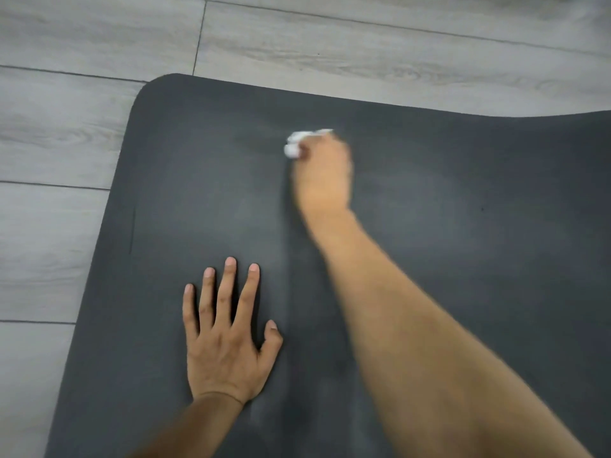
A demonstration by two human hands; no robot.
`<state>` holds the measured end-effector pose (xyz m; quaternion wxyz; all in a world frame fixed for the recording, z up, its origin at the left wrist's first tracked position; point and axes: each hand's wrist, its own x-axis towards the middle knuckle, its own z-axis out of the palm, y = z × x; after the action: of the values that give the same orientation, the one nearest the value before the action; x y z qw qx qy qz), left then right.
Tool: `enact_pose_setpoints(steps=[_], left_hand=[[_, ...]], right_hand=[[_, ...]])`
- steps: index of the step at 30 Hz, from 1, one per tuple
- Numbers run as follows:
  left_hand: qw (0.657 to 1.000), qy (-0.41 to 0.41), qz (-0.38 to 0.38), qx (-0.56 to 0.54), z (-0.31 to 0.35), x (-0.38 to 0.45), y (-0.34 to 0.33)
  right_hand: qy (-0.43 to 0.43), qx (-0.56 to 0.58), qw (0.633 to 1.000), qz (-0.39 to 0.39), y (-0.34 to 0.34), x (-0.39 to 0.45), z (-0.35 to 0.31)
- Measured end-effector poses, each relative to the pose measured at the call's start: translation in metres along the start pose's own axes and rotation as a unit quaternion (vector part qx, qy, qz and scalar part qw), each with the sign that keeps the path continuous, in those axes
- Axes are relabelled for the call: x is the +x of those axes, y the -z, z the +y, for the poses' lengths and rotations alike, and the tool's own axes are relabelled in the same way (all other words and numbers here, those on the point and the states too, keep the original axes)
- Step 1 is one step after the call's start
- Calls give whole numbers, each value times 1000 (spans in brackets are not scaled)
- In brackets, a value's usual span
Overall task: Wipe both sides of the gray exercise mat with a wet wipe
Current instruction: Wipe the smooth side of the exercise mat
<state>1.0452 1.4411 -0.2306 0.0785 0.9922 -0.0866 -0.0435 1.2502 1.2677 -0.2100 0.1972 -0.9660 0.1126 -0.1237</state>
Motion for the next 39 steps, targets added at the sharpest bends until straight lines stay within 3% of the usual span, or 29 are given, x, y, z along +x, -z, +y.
enact_pose_setpoints(steps=[3, 5, 6, 8, 11, 13, 15, 16, 18, 21, 24, 26, 27, 30, 32, 34, 35, 37, 39], left_hand=[[1000, -5, 8, -3, -1, 0, -1], [1000, -3, 16, -1, -1, -1, -1], [1000, -2, 18, 0, -1, -1, -1], [1000, 0, 18, 0, 0, 0, -1], [1000, -1, 20, 0, 0, 0, -1], [1000, 1, 29, 0, 1, 0, -1], [999, 0, 36, 0, 2, -1, -2], [999, -1, 39, 1, 1, -1, -2], [999, -3, 42, 6, 0, -2, -4], [999, -13, 36, 14, -4, -2, -9], [999, -7, 44, 6, -3, -2, -8], [999, 1, 47, 4, 0, -2, -4], [999, 1, 49, 5, 1, -2, -3], [999, 3, 44, 5, 1, -1, -3], [999, 3, 43, 5, 0, -1, -4], [999, 4, 43, 7, 0, -2, -4], [999, 4, 44, 7, 0, -2, -4], [999, 1, 45, 9, -1, -2, -5], [999, -6, 44, 6, -2, -2, -9]], right_hand=[[126, -20, 984, -121, -23, -24, -72], [142, -6, 985, -98, -19, -25, -54], [134, 1, 990, -44, -12, -25, -31], [83, -27, 995, 46, 3, -28, 33], [-73, -81, 993, 49, 50, -46, 120], [-181, -52, 979, 79, 68, -54, 133], [-218, -28, 970, 105, 54, -47, 102], [-184, -6, 978, 99, 40, -42, 76], [-34, 6, 998, 49, 8, -37, 12], [149, -25, 984, -95, -22, -59, -74], [202, -18, 972, -120, -14, -67, -63], [163, -3, 985, -62, 5, -68, -7], [107, -34, 994, -2, 17, -67, 31], [-68, -116, 988, 77, 61, -83, 128], [-166, -66, 980, 85, 74, -89, 141], [-201, -26, 973, 107, 57, -83, 109], [-171, 9, 981, 96, 43, -78, 84], [-17, 34, 998, 57, 14, -73, 19], [83, 30, 995, -38, -8, -82, -39]])
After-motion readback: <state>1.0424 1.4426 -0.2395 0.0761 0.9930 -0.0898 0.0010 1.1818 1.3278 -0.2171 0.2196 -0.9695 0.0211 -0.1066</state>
